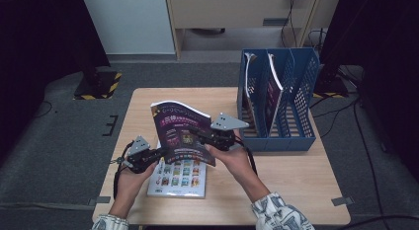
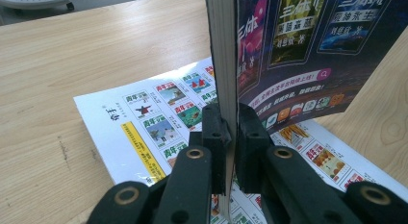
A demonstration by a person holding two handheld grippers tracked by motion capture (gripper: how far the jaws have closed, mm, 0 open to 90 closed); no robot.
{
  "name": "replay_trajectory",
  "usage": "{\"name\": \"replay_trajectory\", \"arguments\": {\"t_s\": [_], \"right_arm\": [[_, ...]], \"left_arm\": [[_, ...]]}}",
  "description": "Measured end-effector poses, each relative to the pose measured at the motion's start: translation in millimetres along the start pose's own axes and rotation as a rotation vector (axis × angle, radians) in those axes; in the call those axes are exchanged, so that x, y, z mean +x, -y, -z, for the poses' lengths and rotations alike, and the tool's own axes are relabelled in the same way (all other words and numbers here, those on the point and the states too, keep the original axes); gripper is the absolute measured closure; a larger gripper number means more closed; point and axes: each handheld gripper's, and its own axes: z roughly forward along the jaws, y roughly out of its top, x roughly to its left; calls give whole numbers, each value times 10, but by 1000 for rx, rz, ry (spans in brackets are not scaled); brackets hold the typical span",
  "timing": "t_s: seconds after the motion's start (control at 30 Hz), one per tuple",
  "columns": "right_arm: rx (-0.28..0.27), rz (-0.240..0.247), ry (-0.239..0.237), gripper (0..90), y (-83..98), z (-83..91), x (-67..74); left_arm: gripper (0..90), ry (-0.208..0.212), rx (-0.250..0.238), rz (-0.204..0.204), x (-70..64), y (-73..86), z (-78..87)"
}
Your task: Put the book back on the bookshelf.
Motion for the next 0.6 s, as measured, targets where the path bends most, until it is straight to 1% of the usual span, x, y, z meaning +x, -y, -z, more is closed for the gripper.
{"name": "replay_trajectory", "arguments": {"t_s": [0.1,0.17,0.27,0.33,0.4,0.47,0.53,0.6], "right_arm": [[3,1,-25,693,6,-28,2],[8,-1,-34,691,20,-53,5],[16,11,-42,707,48,-85,22],[11,12,-32,728,47,-84,29],[2,14,-27,776,44,-67,30],[-16,0,-23,820,43,-50,15],[-17,18,-13,828,40,-42,11],[-23,14,-16,831,45,-47,12]], "left_arm": [[844,7,-4,1,7,8,2],[843,8,-4,-1,2,7,4],[843,9,-5,0,2,10,7],[842,10,-8,4,2,15,7],[840,12,-10,7,5,19,6],[838,14,-12,8,8,22,4],[837,16,-16,11,5,25,0],[835,17,-17,16,12,31,1]]}}
